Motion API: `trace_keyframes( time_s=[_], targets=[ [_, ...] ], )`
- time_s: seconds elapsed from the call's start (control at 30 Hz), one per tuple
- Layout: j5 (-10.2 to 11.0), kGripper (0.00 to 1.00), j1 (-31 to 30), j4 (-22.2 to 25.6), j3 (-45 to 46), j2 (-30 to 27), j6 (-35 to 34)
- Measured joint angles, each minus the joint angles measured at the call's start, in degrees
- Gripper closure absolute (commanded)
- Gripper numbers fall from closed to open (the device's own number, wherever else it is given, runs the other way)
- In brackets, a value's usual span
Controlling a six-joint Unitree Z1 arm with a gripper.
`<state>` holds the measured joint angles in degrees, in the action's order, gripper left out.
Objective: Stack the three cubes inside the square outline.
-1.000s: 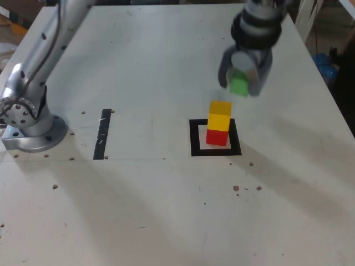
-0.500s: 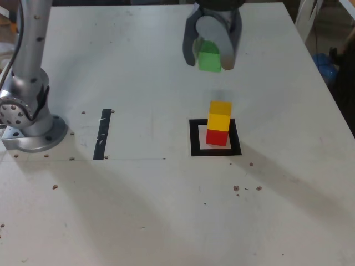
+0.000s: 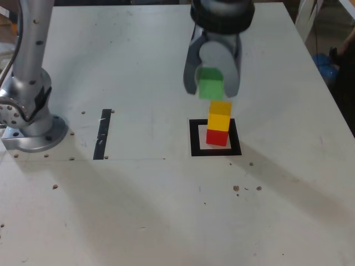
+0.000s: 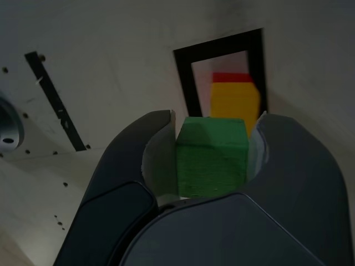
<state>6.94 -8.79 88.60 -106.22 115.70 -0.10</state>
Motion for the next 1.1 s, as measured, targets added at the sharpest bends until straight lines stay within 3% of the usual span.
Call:
trace_keyframes(
  time_s=[0.4,0.7,0.83,1.1],
  targets=[
    [-1.3,0.94,-1.6,-1.4,0.5,1.4,-0.5],
    [0.5,0.93,-1.8,-1.7,0.7,1.4,-0.7],
    [1.4,0.88,-1.8,-1.8,0.9,1.6,-0.7],
    [1.6,0.83,-1.7,-3.6,1.8,2.1,-0.4]
  ],
)
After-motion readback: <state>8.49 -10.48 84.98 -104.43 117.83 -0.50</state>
